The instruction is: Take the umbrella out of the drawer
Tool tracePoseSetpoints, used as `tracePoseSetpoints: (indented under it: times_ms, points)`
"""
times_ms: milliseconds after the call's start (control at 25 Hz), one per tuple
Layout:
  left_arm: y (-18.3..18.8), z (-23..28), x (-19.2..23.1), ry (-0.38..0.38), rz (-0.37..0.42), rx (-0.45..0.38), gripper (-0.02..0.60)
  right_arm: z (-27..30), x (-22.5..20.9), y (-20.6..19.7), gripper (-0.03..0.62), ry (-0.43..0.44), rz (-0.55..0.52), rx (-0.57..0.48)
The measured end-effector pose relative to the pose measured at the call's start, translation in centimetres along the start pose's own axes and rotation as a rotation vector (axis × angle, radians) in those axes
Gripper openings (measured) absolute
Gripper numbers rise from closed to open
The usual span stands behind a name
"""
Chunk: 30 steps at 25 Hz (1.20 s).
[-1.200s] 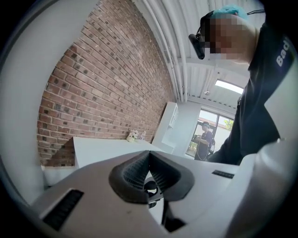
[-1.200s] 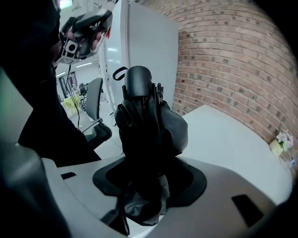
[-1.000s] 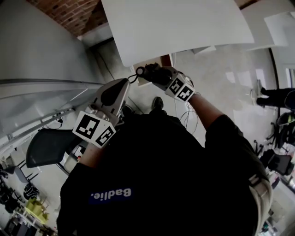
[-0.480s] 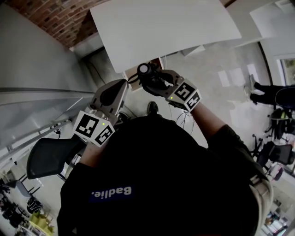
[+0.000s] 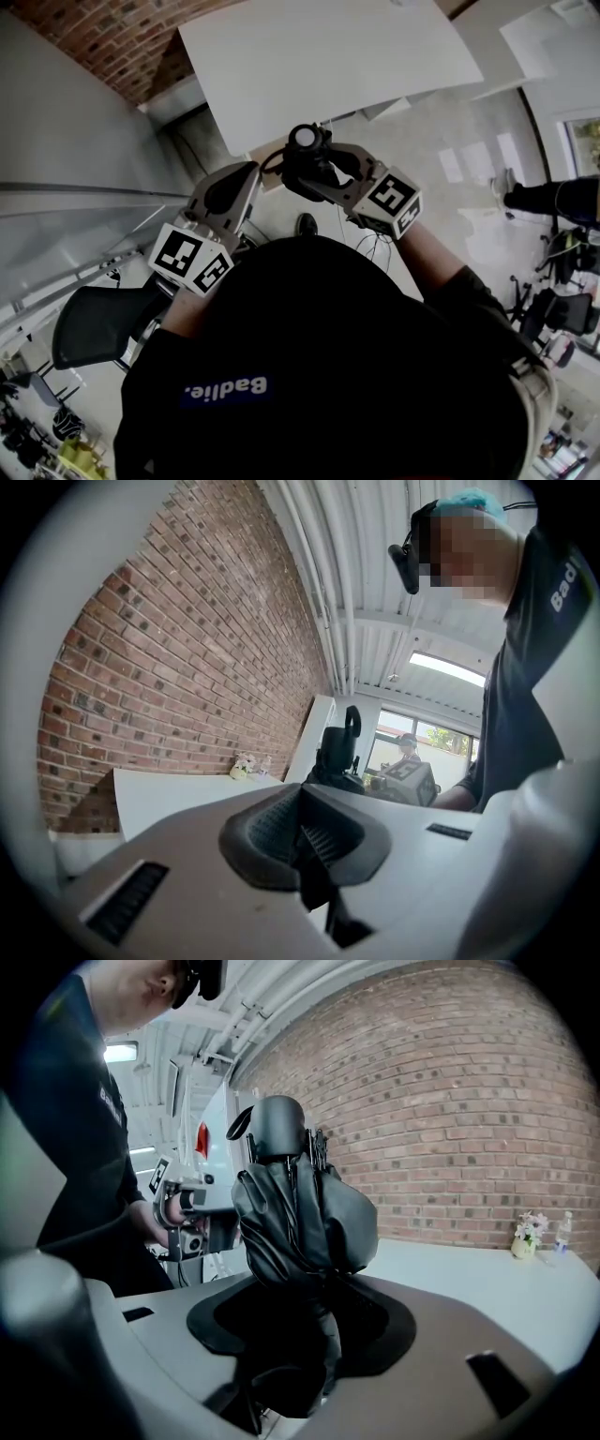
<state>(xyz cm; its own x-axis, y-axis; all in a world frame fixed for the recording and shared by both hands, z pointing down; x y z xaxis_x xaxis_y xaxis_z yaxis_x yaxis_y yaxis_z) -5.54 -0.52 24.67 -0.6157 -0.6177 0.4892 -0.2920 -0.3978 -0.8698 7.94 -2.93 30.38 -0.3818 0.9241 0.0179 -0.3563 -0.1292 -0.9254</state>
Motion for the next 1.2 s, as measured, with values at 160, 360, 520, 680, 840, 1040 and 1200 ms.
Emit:
tracePoseSetpoints:
  times_ms: [160, 360, 520, 680, 840, 1040, 1200]
  points:
    - [0.0, 0.3, -0.2, -0.004, 0.001, 0.000, 0.003, -0.8, 0.2, 1.8, 0.227, 0.002, 0.014, -0.051]
    - [0.2, 1.1, -0.3, -0.007, 0.004, -0.002, 0.002, -1.6, -0.3, 3.2, 0.227, -0.002, 0.032, -0.098]
    - [0.2, 1.4, -0.5, -0.011, 0.007, 0.000, 0.003, -2.2, -0.6, 3.9, 0.227, -0.005, 0.046, -0.121]
    - [0.2, 1.6, -0.5, -0.010, 0.009, 0.004, 0.002, -2.3, -0.6, 4.4, 0.227, 0.002, 0.040, -0.130]
    - [0.1, 1.8, -0.8, -0.011, 0.010, 0.008, 0.002, -2.5, -0.5, 4.4, 0.227, 0.009, 0.048, -0.136]
    - [-0.2, 1.6, -1.0, -0.009, 0.009, 0.009, 0.003, -2.8, -0.4, 4.5, 0.227, 0.004, 0.057, -0.137]
    - [-0.2, 1.4, -0.9, -0.006, 0.007, 0.011, 0.003, -2.7, -0.4, 4.9, 0.227, 0.003, 0.061, -0.144]
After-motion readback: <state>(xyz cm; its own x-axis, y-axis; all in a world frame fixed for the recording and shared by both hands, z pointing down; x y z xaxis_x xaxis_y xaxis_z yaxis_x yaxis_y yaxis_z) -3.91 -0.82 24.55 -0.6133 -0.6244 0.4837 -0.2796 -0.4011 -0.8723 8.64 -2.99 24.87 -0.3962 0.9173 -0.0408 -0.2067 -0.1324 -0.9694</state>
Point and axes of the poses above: the fingertips, and each gripper's own axes: z forward along the fingers, x to its left, y out of its top, the point moved 4 cm from there along -z, backward along the fingers, and after that the axes turned 9 degrees about -z, right-handed, at the moved point
